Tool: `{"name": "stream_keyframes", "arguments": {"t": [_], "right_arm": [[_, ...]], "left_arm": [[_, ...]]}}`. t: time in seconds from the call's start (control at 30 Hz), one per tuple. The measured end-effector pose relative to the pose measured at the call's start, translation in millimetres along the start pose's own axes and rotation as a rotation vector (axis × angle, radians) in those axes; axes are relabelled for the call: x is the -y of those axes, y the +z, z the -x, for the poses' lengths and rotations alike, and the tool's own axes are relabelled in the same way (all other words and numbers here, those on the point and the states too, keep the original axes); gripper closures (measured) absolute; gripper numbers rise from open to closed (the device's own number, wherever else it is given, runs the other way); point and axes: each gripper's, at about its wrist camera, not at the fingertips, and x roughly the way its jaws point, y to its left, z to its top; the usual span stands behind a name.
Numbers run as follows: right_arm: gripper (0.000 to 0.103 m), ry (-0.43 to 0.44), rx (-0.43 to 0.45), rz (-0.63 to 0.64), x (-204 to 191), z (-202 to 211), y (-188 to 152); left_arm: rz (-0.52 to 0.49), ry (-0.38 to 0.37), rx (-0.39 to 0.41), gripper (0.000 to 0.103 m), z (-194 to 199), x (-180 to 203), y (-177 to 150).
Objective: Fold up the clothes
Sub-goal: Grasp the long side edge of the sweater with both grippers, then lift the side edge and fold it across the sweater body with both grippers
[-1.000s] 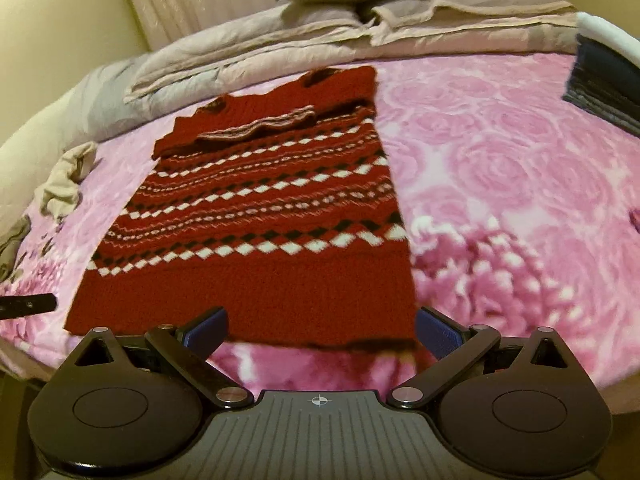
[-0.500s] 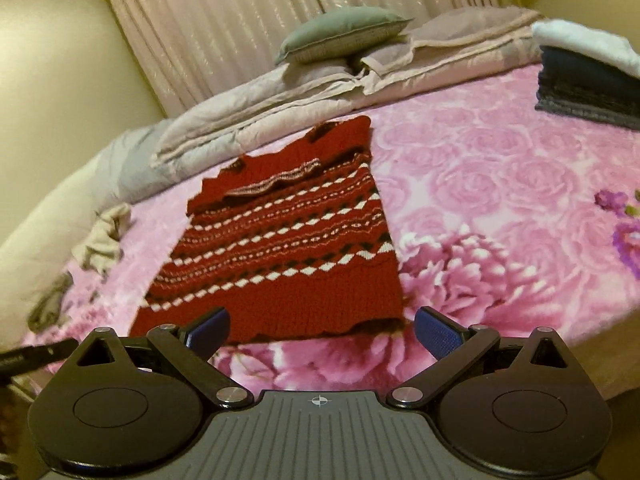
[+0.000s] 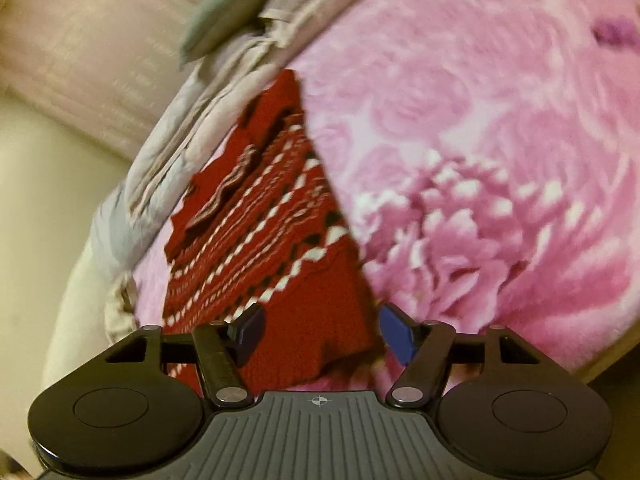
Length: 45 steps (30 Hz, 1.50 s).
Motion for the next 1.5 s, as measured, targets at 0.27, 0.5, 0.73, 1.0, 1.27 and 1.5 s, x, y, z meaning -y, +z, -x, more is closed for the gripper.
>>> {"name": "stream_keyframes", "arguments": {"t": [0.27, 0.5, 0.73, 1.0, 1.27, 1.5], "right_arm": [[0.036, 0.051, -0.052, -0.017, 12.7, -34.2, 33.2], [0.041, 0.131, -0.119, 0.004, 11.5, -73.7, 54.1], [0.070, 0.207, -0.255, 0.038, 23.5, -82.0, 51.6], [0.097, 0.211, -0.284, -0.015, 34.0, -84.6, 44.2], [0.100, 0.201, -0.196, 0.014, 18.0, -52.9, 44.3], [0.100, 0.255, -0.153, 0.061, -5.6, -3.6, 35.5]], "left_arm": [[0.081, -0.057, -0.074, 0.061, -43.9, -22.3, 23.0], [0.175, -0.149, -0.066, 0.062, -75.0, -30.1, 35.7], [0.171, -0.205, -0.096, 0.066, -72.7, -31.4, 22.3], [0.191, -0.196, -0.139, 0.098, -76.1, -25.8, 12.5], [0.201, -0.203, -0.059, 0.099, -42.6, -24.6, 13.5], [0.172, -0.246, -0.001, 0.099, 7.1, -6.2, 3.6]]}}
